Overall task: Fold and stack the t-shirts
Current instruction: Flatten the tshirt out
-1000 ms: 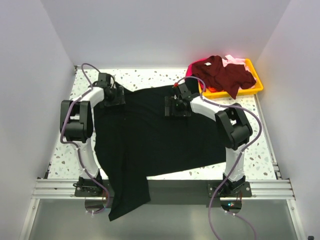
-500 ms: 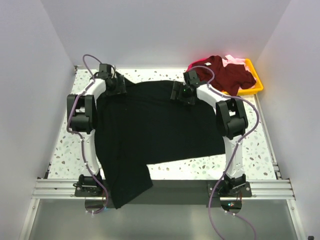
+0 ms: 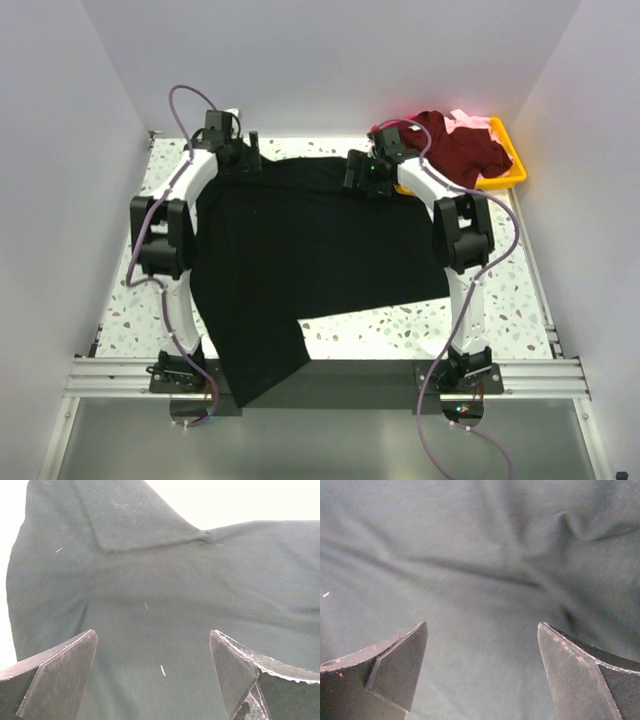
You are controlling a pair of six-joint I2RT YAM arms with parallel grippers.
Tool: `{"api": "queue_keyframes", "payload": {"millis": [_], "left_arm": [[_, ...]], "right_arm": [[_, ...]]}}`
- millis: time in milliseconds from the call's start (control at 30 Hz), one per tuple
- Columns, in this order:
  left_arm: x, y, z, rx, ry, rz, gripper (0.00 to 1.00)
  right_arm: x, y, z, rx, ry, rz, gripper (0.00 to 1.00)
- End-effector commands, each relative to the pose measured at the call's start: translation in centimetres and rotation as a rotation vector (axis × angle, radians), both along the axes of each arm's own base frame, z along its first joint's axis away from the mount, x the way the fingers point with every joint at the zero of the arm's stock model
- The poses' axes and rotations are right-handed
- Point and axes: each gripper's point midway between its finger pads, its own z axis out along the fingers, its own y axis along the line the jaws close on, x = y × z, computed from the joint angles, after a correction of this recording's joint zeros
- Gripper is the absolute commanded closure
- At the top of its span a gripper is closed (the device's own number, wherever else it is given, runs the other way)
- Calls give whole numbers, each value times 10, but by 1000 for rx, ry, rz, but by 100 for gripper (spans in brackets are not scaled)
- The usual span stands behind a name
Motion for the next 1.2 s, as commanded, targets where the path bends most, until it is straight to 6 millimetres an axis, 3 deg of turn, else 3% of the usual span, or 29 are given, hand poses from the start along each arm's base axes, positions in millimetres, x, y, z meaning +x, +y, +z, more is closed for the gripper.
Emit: {"api": "queue_keyframes", "payload": {"millis": [0, 33, 67, 100, 133, 167, 233, 267, 300, 367, 400, 467, 600, 833, 1000, 1167], "left_arm": [[-27, 8, 98, -5, -198, 99, 0], [-39, 11, 118, -13, -236, 119, 0], [-57, 15, 93, -10, -179, 149, 0], [-70, 18, 101, -15, -195, 165, 0], [-80, 21, 93, -13, -175, 183, 0], [-98, 25, 66, -5, -111, 209, 0], [-116, 26, 58, -20, -96, 221, 0], [-133, 25, 34, -32, -43, 225, 0], [-137, 24, 37, -48, -67, 228, 0], [-155, 26, 14, -52, -27, 246, 0], [-159, 27, 13, -50, -26, 252, 0], [-170, 31, 0, -35, 2, 272, 0], [-176, 35, -10, -33, 5, 299, 0], [-179, 33, -48, -35, 79, 300, 0], [-179, 42, -71, -78, 122, 332, 0], [-169, 48, -77, -55, 131, 327, 0]], "right_arm": [[-14, 21, 90, 38, -192, 98, 5], [-24, 23, 106, 34, -213, 105, 5], [-32, 24, 106, 13, -219, 111, 5], [-50, 33, 95, -4, -191, 138, 5], [-60, 37, 107, -7, -216, 147, 5], [-70, 41, 104, -16, -211, 162, 5], [-100, 55, 90, -39, -183, 205, 5], [-114, 63, 99, -27, -199, 223, 5], [-127, 61, 85, -46, -170, 225, 5], [-141, 64, 93, -36, -192, 222, 5], [-156, 65, 81, -55, -171, 232, 5], [-168, 66, 78, -60, -172, 233, 5], [-200, 66, 53, -86, -136, 248, 5], [-213, 61, 1, -145, -28, 252, 4], [-211, 62, -15, -165, 14, 245, 4], [-203, 56, -33, -165, 75, 200, 3]]}}
